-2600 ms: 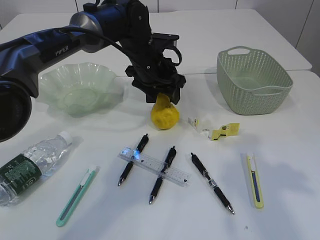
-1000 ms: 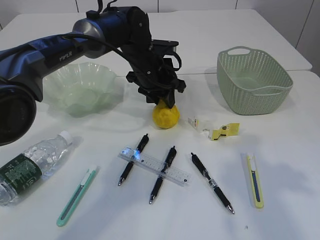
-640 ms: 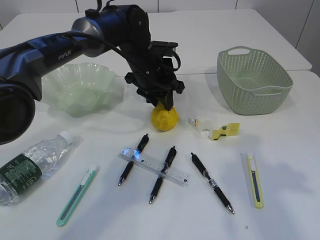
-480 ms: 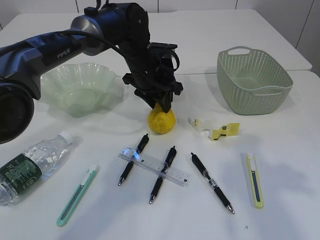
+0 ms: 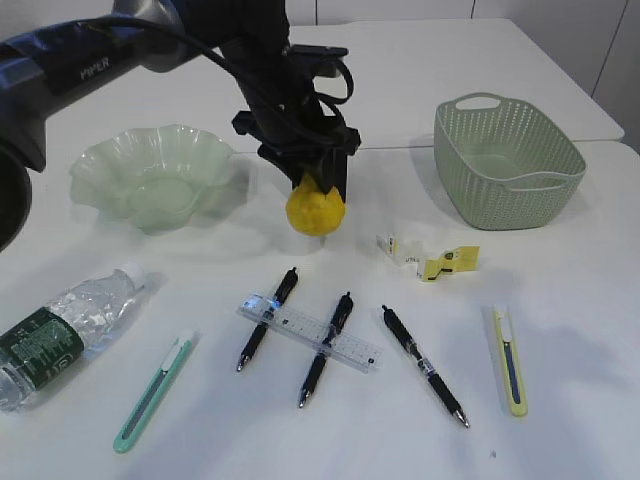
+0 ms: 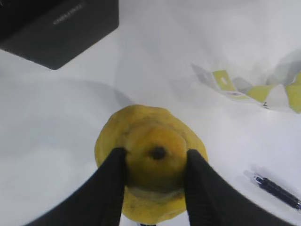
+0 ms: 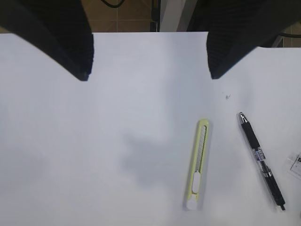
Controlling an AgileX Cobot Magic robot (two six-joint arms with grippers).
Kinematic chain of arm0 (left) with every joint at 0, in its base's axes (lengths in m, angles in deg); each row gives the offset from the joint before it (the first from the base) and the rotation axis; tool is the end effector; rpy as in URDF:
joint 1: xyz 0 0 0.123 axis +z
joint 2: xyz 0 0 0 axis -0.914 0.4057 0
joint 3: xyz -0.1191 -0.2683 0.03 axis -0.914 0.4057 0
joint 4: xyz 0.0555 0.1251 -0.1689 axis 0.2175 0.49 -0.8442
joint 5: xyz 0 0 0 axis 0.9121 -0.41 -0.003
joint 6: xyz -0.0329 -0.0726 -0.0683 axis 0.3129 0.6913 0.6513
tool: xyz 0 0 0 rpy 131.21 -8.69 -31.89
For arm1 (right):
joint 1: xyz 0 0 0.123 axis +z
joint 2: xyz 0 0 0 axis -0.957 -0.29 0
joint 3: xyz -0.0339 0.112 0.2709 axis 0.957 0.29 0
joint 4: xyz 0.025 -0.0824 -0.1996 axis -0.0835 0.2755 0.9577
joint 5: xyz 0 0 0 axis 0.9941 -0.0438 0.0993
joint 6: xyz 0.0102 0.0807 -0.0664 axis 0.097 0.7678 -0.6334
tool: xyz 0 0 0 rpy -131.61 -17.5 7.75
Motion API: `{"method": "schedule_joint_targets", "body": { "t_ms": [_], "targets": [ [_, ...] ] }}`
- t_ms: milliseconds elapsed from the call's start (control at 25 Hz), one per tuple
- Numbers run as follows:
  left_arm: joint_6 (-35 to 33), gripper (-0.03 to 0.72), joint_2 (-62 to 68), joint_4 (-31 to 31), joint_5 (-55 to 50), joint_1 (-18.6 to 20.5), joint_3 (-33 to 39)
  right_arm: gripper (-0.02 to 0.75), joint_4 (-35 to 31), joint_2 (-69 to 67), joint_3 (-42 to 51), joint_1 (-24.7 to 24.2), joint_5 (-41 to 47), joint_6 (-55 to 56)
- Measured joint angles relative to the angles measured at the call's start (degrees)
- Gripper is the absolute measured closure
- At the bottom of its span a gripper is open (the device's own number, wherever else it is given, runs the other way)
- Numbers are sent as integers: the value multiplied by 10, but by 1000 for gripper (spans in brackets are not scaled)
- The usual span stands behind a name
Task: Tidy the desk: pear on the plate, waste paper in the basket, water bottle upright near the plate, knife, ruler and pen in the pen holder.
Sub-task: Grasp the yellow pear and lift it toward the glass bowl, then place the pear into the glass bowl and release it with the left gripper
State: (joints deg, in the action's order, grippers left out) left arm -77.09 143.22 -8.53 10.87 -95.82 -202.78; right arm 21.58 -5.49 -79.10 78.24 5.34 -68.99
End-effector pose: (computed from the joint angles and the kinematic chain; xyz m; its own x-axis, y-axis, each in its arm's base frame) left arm 0.4320 -0.2632 0.2102 -0.8436 0.4046 -0.3531 0.4779 0.8655 -0.1501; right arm 0.1585 0.0118 0.3307 -0.9465 0.0042 -0.3226 0.0023 1.0000 0.0063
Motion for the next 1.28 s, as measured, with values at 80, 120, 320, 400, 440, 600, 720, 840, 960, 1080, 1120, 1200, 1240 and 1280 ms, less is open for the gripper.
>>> {"method": "schedule_joint_targets", "body": {
  "t_ms": [80,120,320,400,440,600,720,840,960,1080,1120,1200,1240,1280],
  "targets": [
    [10,430,-16,3,-1,1,0,155,0,0,0,0,0,0],
    [13,430,-23,6,-1,2,0,155,0,0,0,0,0,0],
    [31,428,-50,27,-4,14,0,155,0,0,0,0,0,0],
    [34,428,-60,38,-5,22,0,155,0,0,0,0,0,0],
    [37,428,-63,44,-5,26,0,155,0,0,0,0,0,0],
    [50,426,-84,74,-7,50,0,155,0,0,0,0,0,0],
    [52,423,-94,99,-7,67,0,155,0,0,0,0,0,0],
    [52,422,-96,127,-8,84,0,155,0,0,0,0,0,0],
    [52,422,-96,137,-9,102,0,155,0,0,0,0,0,0],
    [52,422,-96,143,-10,126,0,155,0,0,0,0,0,0],
    [52,422,-96,143,-10,135,0,155,0,0,0,0,0,0],
    [53,422,-96,143,-10,152,0,155,0,0,0,0,0,0],
    [55,422,-96,143,-10,159,0,155,0,0,0,0,0,0],
    [56,422,-96,141,-10,165,0,155,0,0,0,0,0,0]
  ]
}}
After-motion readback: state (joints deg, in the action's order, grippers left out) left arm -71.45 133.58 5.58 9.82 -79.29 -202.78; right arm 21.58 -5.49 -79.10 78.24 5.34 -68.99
